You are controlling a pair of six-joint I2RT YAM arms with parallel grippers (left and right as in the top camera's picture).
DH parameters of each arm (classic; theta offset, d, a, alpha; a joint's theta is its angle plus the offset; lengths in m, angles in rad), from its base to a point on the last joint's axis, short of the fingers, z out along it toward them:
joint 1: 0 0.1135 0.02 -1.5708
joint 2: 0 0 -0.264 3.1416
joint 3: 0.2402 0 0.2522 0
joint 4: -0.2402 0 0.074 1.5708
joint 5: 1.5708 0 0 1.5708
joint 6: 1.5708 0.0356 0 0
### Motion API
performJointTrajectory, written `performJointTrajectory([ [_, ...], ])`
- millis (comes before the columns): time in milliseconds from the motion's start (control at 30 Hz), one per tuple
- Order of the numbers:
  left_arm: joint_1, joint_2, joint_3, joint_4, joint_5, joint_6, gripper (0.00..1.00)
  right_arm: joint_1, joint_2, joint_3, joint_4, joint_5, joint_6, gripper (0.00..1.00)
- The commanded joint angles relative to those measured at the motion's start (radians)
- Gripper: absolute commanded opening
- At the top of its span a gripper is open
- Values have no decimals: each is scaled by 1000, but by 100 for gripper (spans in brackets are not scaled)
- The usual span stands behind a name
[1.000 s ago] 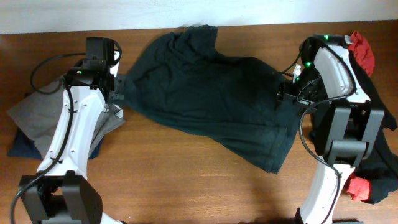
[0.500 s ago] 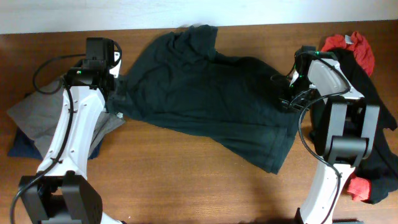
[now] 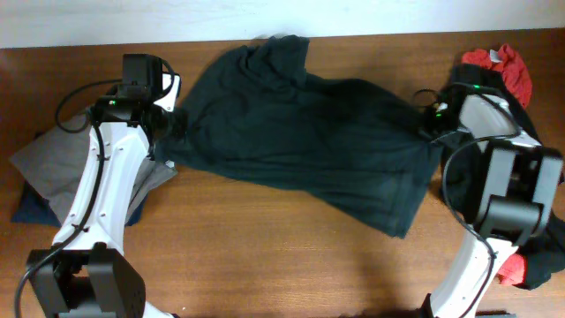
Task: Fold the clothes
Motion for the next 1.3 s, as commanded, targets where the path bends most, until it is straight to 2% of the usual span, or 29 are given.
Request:
performJointTrajectory([
  [0,-1,3,-1,5,89,-6,37,-83,34,28,50,-17,-33,4],
  [133,-1,3,-1,12,113,-6,47,-135,34,127,60,-204,-152,4],
  [233,-1,3,-1,18,127,-13,53,-166,28,242,-26,-291,-213,15],
  [267,-1,3,-1,21,132,-14,54,-179,26,293,-75,-293,-217,24],
  [333,-1,3,-1,23,140,-14,55,-205,24,378,-163,-293,-216,27],
  [367,-1,3,-1,22,143,-17,56,-217,24,412,-201,-293,-216,27],
  [533,-1,3,-1,23,154,-17,57,-243,33,417,-324,-174,-177,4],
  [667,-1,3,-1,21,154,-17,57,-240,53,334,-364,-76,-132,4],
  [767,-1,3,-1,18,155,-18,57,-249,53,256,-352,-31,-62,4],
  [867,-1,3,-1,17,166,-18,57,-261,53,190,-312,-6,-52,4],
  [1067,-1,3,-1,18,180,-37,58,-307,55,68,-221,296,48,4],
  [1267,-1,3,-1,18,180,-36,61,-429,53,122,-269,324,47,4],
])
